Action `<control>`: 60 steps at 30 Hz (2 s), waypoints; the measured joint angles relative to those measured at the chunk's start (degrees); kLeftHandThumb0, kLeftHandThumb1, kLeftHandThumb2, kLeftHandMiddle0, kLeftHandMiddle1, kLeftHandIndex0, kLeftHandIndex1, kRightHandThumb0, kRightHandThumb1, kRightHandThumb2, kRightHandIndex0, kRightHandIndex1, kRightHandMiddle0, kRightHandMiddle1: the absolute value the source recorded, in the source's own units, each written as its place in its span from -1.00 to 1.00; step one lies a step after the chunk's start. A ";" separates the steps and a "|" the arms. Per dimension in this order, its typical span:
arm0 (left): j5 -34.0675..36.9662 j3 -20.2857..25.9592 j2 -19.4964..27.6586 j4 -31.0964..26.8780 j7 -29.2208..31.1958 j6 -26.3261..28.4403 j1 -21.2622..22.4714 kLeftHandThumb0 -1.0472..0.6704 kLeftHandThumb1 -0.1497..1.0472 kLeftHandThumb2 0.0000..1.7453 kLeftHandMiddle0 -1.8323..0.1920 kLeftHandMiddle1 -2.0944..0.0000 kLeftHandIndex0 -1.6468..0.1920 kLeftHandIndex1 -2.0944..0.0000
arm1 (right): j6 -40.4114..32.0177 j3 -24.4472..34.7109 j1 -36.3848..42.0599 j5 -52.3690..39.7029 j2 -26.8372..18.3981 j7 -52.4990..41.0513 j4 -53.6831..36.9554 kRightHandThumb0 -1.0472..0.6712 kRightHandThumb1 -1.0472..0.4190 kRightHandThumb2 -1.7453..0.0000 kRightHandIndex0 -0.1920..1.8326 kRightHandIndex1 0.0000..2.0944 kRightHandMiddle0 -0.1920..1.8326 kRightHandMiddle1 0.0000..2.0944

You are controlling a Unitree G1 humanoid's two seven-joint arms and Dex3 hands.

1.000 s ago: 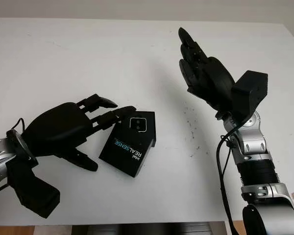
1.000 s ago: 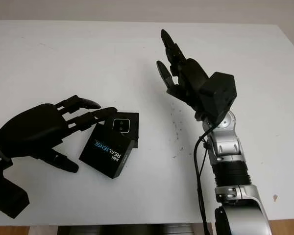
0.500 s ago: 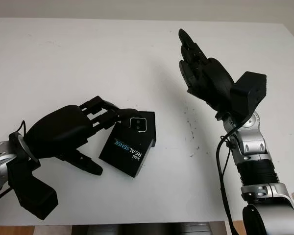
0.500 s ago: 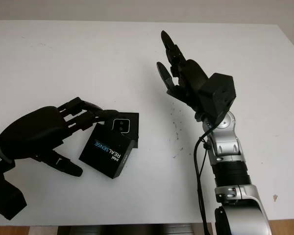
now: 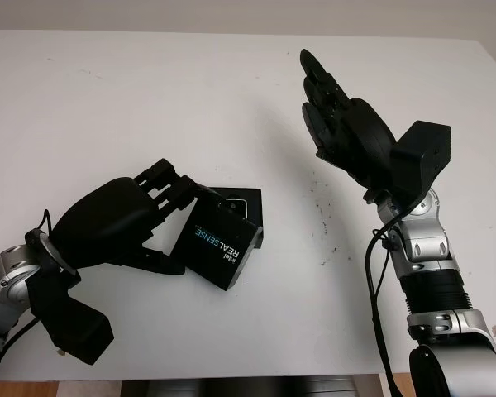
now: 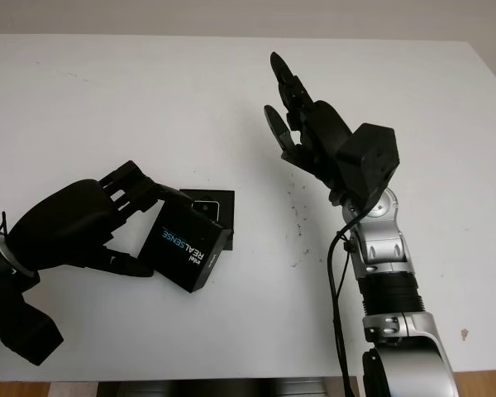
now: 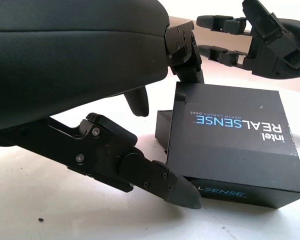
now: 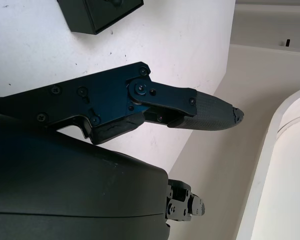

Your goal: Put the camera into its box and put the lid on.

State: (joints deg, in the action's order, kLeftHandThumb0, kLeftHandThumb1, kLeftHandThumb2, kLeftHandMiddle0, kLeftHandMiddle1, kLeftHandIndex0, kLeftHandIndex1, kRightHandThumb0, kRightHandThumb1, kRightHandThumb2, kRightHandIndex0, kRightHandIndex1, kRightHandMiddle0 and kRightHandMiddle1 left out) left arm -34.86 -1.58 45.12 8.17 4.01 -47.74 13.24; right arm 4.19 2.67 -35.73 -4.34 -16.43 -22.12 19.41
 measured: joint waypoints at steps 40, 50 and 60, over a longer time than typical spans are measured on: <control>32.73 6.05 0.12 -37.10 29.49 52.71 -5.05 -0.06 1.00 -0.79 0.72 -0.88 0.92 -0.74 | -0.86 -0.93 -0.12 1.45 0.37 1.50 0.77 -0.64 -1.00 0.35 -0.96 -0.94 -0.93 -0.94; 36.00 6.16 3.01 -43.84 34.02 81.87 2.59 -0.06 1.00 -0.77 0.61 -0.85 0.81 -0.69 | -1.26 -1.28 -0.10 1.57 0.39 2.02 0.59 -0.65 -1.00 0.36 -0.96 -0.94 -0.92 -0.94; 33.07 0.41 3.34 -42.38 32.36 92.80 11.37 -0.06 1.00 -0.70 0.67 -0.88 0.79 -0.73 | -1.99 -1.71 -0.04 2.27 0.36 2.42 0.08 -0.69 -1.00 0.36 -0.95 -0.94 -0.91 -0.94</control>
State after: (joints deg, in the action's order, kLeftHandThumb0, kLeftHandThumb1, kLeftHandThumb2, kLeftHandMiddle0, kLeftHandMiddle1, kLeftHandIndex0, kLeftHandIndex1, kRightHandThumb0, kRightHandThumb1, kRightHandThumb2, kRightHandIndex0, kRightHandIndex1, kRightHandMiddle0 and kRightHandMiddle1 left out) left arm -1.78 -1.18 48.47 -34.21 36.37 45.06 24.61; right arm 2.20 0.97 -35.77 -2.07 -16.07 -19.70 19.49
